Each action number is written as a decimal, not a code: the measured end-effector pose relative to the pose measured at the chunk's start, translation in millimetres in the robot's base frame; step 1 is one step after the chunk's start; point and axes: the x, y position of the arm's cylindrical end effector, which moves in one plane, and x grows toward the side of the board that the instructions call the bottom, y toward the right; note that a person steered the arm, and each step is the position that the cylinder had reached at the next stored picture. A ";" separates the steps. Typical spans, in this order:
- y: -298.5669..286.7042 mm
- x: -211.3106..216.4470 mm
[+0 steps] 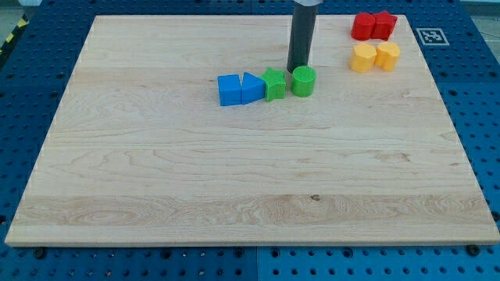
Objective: Push the green circle into the right of the green star
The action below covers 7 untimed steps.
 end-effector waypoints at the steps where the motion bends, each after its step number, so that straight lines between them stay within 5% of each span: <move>1: 0.0 0.0; 3: 15.2 -25.3; 7: 52.7 1.5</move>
